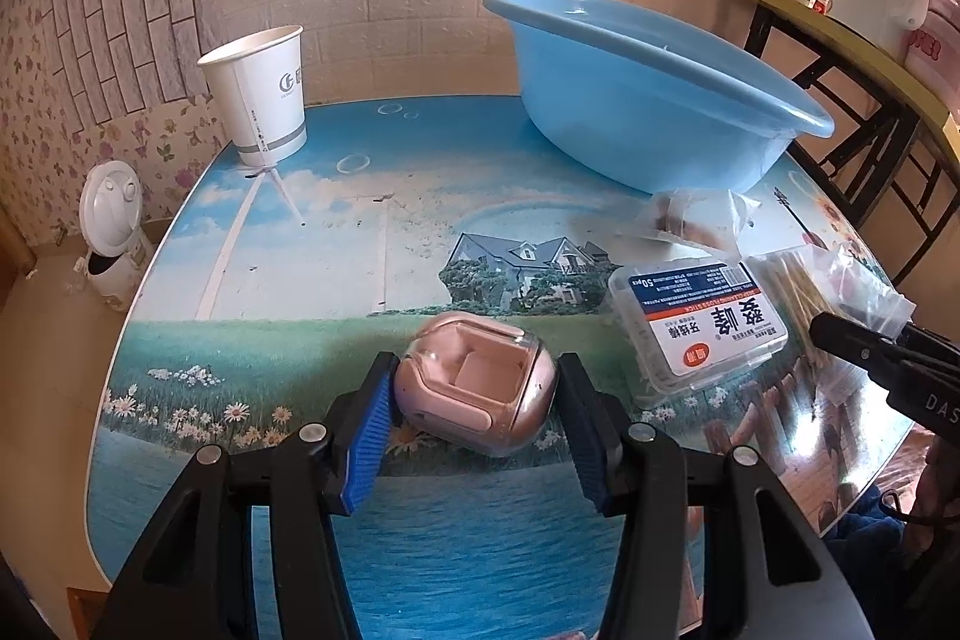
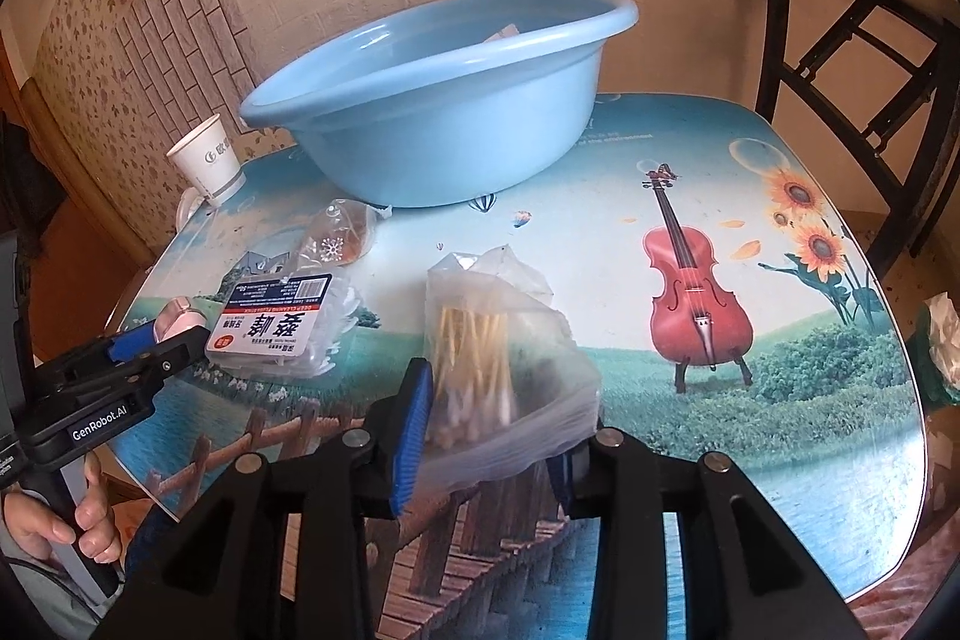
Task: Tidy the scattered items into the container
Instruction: 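Lift pink soap box with left tool while right tool lifts cotton swab bag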
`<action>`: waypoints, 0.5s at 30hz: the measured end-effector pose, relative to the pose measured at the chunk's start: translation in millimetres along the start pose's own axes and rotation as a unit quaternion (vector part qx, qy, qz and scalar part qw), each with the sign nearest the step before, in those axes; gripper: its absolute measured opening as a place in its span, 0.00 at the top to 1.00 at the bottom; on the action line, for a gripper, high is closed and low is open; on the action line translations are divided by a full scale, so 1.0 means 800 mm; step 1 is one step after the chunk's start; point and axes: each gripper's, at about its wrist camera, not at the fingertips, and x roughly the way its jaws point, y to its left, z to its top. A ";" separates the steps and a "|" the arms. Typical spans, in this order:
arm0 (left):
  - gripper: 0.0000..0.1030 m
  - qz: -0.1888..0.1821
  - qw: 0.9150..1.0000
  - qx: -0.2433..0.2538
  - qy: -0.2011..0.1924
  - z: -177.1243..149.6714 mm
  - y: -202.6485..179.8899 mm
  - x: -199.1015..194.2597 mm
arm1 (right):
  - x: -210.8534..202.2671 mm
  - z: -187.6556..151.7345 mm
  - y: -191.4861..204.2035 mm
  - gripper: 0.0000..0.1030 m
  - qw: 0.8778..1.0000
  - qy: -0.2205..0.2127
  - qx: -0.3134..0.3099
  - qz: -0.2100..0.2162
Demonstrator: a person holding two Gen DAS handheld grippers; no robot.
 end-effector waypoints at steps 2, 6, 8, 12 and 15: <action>0.51 0.002 1.000 0.003 -0.003 -0.001 -0.001 0.000 | 0.003 0.001 0.005 0.59 1.000 0.000 -0.004 -0.002; 0.52 0.004 1.000 0.008 -0.006 -0.003 -0.002 0.001 | 0.008 0.001 0.013 0.55 1.000 -0.003 -0.017 -0.010; 0.52 0.004 1.000 0.008 -0.005 -0.003 -0.002 0.000 | 0.010 0.001 0.014 0.55 1.000 -0.005 -0.020 -0.014; 0.52 0.003 1.000 0.008 -0.005 -0.004 -0.001 0.000 | 0.008 0.001 0.011 0.64 1.000 -0.005 -0.022 -0.017; 0.52 0.001 1.000 0.007 -0.003 -0.005 0.001 -0.001 | 0.007 0.001 0.009 0.67 1.000 -0.007 -0.020 -0.016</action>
